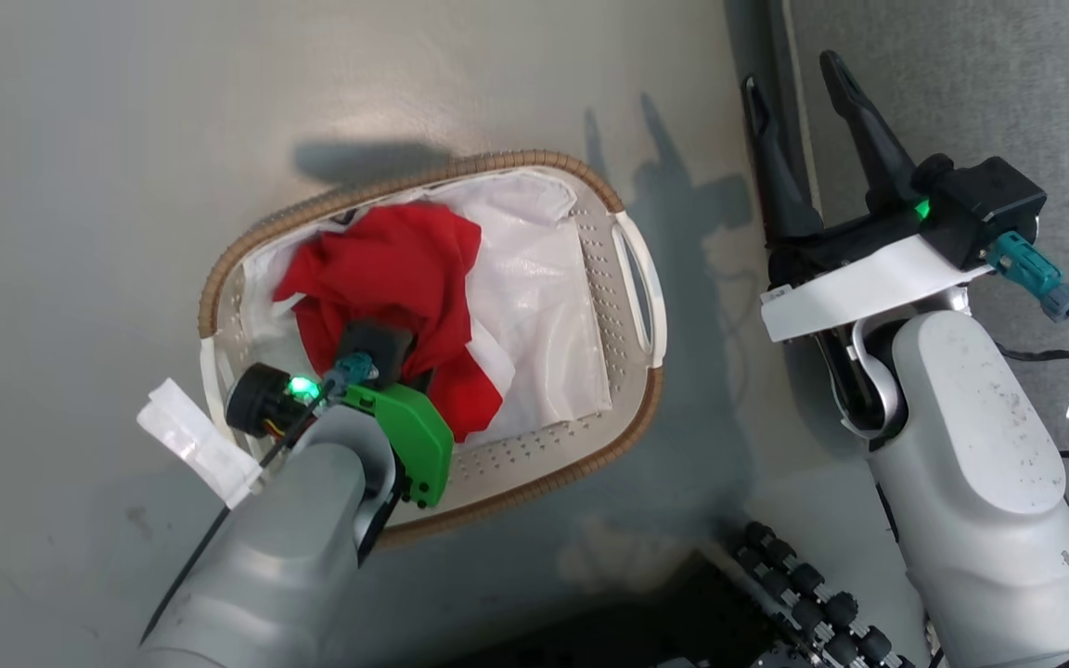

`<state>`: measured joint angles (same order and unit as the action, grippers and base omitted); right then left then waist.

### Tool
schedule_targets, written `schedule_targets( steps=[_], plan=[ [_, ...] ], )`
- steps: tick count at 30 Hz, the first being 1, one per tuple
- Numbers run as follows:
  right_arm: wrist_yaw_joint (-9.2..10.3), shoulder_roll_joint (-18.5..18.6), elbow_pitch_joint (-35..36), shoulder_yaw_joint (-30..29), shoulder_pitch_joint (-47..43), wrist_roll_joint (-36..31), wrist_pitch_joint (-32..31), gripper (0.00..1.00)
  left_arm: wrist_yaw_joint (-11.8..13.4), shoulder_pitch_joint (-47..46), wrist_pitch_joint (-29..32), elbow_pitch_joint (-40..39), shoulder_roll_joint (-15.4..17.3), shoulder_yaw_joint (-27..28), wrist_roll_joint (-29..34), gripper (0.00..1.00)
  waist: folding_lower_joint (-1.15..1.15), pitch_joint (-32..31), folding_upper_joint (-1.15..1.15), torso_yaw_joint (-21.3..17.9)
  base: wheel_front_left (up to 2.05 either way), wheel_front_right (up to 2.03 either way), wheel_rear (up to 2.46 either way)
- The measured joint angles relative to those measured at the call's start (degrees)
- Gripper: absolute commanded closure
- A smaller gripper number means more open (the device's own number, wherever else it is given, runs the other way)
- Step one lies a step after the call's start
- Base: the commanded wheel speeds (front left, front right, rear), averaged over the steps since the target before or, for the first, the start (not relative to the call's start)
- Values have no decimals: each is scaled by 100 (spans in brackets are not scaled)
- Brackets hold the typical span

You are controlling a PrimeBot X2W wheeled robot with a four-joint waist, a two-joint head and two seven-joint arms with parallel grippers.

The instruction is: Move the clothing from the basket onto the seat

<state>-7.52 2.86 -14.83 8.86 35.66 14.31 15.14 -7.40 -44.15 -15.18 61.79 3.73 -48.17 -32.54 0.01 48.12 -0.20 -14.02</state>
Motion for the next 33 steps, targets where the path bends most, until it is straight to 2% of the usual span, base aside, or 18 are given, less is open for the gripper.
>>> schedule_targets(
  steps=[5, 13, 24, 33],
  plan=[
    [0, -2, -199, -37, -196, -41, 0, 0, 0, 315, 0, -399, 25, 56, -5, 100, 0, -407, 0, 66, 0, 0, 0],
    [0, -4, -631, -51, -792, -147, -1, 0, 0, 1149, 1, -1330, 49, 486, 65, 100, -1, -1341, 0, 225, 0, 0, 0],
    [0, -5, -951, -97, -1890, -174, 0, 0, 0, 1905, 1, -3152, 115, 1165, 744, 100, -2, -2818, 0, 528, 0, 0, 0],
    [1, 1, -1011, 56, -2446, -234, 0, 0, 0, 1964, 1, -4376, 183, 1291, 1223, 100, -2, -3825, 0, 805, 0, 0, 0]
  ],
)
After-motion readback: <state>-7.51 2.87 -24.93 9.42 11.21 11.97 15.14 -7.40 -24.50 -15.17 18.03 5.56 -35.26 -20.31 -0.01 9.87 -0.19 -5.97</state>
